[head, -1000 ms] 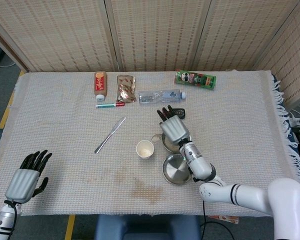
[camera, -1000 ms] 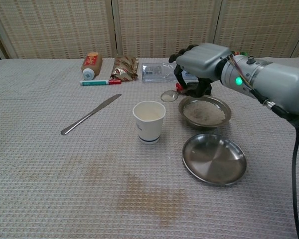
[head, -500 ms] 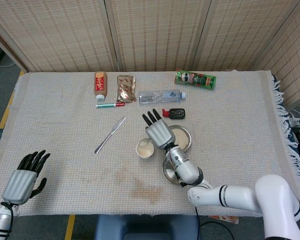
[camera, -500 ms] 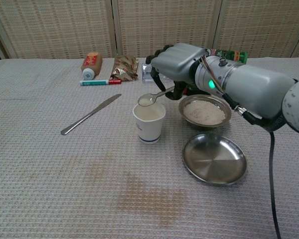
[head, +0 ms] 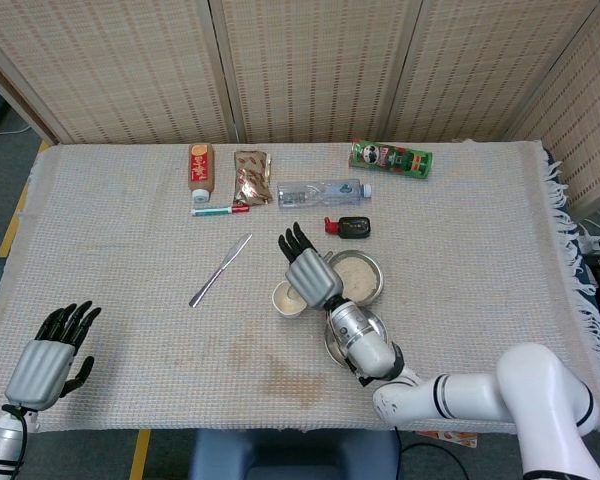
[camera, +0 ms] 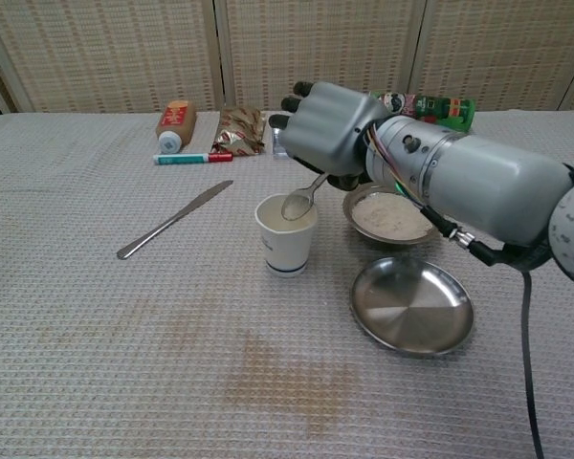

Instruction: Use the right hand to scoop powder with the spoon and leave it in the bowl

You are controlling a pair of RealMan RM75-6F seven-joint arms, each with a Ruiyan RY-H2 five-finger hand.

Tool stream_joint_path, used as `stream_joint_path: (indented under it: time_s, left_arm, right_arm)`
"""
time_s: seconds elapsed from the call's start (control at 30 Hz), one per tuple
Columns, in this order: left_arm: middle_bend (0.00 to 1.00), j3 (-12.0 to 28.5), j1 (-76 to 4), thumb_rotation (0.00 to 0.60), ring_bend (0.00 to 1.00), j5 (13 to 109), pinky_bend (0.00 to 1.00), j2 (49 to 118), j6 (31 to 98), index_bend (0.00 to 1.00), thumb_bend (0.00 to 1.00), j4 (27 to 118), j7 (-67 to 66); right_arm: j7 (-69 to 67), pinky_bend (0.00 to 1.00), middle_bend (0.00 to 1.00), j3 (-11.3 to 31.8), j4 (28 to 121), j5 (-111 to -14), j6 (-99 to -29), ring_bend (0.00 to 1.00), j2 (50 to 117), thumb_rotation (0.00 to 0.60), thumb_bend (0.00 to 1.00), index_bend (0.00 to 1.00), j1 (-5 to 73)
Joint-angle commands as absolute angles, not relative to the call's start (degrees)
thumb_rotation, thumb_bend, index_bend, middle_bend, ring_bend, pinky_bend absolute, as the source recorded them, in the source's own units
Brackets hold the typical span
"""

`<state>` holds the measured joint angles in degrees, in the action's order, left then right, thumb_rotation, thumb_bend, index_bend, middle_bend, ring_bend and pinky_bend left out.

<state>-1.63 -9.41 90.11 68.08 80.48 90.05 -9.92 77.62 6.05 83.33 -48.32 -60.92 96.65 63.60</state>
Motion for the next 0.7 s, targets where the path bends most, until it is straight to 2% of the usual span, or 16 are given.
stream_joint_path:
  time_s: [0.03, 0.53, 0.7]
  left_arm:
    - [0.0, -1.6, -9.4, 0.6, 0.0, 90.1, 0.1, 68.1, 80.5, 0.0, 0.45, 90.1, -10.0]
    - [0.0, -1.8, -9.6, 0.6, 0.0, 90.0, 0.1, 67.6, 79.7, 0.0, 0.46, 90.3, -8.9]
    - [0.0, -1.8, -9.4, 0.6, 0.0, 90.6, 0.1, 67.3, 80.4, 0.0, 0.45, 90.4, -8.3]
  right_arm:
    - [82.6, 0.0, 0.06, 4.8, 84.2, -48.9, -62.5, 0.0, 97.7, 0.6, 0.34, 0.69, 65.9]
    - [102.4, 0.0, 0.06, -2.3, 87.8, -54.6, -64.9, 0.0, 96.4, 0.6, 0.34, 0.7, 70.6]
    - [107.1, 0.0, 0.06, -3.1, 88.5, -55.8, -66.3, 0.0, 96.1, 0.6, 0.34, 0.7, 71.4]
